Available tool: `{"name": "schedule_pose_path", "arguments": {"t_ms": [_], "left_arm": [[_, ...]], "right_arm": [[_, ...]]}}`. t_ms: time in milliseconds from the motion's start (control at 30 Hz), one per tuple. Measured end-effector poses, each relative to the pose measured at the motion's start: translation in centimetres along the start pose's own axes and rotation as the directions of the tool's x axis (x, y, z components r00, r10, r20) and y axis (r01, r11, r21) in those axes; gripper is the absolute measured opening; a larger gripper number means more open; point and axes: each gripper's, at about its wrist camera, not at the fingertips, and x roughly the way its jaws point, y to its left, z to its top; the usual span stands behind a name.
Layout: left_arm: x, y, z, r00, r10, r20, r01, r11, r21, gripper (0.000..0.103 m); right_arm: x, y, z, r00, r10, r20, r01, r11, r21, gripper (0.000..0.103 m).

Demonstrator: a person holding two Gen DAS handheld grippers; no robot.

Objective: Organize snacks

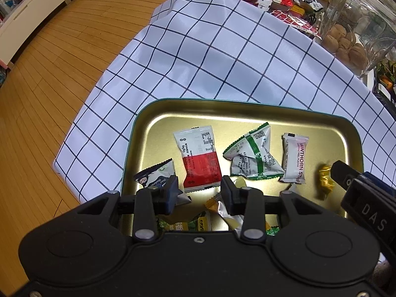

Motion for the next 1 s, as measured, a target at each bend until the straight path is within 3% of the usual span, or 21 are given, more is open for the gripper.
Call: {"name": "schedule_pose_path", "arguments": {"t_ms": [233,467,1000], "left_arm": [[-0.2,-0.1,-0.3,1.0,-0.012,-0.02,0.013,1.0,0.013,0.048],[-0.6,-0.4,-0.8,1.0,-0.014,-0.026,0.015,0.999,0.033,0.048],[-1.4,-1.5,-1.7,0.999,-0.012,-0.037,0.014,0.998,0.058,0.048]], "right_arm": [[0.3,-0.2,-0.2,0.997,-0.054,-0.064,0.051,0.997,-0.052,0.07],[0.4,-0.8,-1.0,0.992,-0.056,-0.114,0.05,0.997,-0.059,0.07],[-1.1,-1.4,-2.0,0.993,-0.062,-0.097,0.053,0.995,-0.09,0.069]]}}
